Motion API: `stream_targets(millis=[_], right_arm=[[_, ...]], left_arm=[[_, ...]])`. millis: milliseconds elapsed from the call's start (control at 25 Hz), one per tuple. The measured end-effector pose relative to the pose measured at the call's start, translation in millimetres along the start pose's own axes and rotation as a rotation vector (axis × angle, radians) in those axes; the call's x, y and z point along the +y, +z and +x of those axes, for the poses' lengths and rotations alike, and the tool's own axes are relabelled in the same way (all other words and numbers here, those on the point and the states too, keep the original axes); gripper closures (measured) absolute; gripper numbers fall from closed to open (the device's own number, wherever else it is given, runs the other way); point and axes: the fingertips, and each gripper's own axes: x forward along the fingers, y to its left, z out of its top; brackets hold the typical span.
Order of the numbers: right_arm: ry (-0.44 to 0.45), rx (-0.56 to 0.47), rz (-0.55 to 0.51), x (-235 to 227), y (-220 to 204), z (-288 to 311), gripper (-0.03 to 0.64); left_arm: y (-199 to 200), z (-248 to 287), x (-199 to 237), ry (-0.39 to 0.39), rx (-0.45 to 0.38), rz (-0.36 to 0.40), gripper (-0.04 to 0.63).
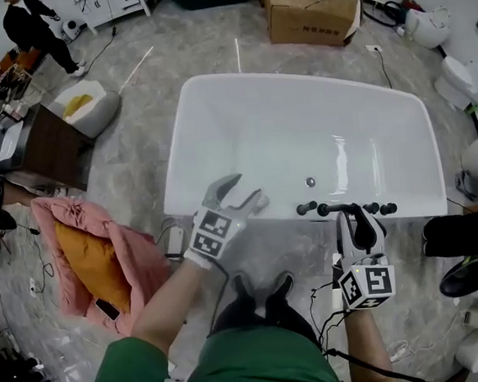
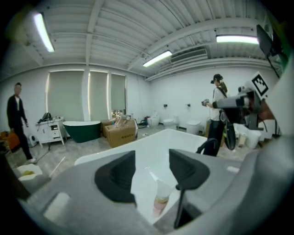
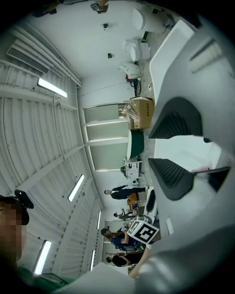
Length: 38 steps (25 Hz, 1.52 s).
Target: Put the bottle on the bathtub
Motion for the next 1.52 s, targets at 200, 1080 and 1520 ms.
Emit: stream_targets(millis=[200,1080,1520], right_arm=[[0.008,-0.054,-0.02,12.4,41.1,-6.0,0.485],[0.113,-0.264,-0.113,73.4,159.1,-37.0,0.486],[0.118,-0.276,-0.139,80.3,171.7,-50.8,0.486]], left_arm=[[55.9,-50.3,6.0,0.099,-0.063,-0.023,0.399],[176.8,-194.3,12.5,0.308,-0.316,-0.075,0.413],[177.7,-223.7,18.4,0.363,-0.356,-0.126,0.411]])
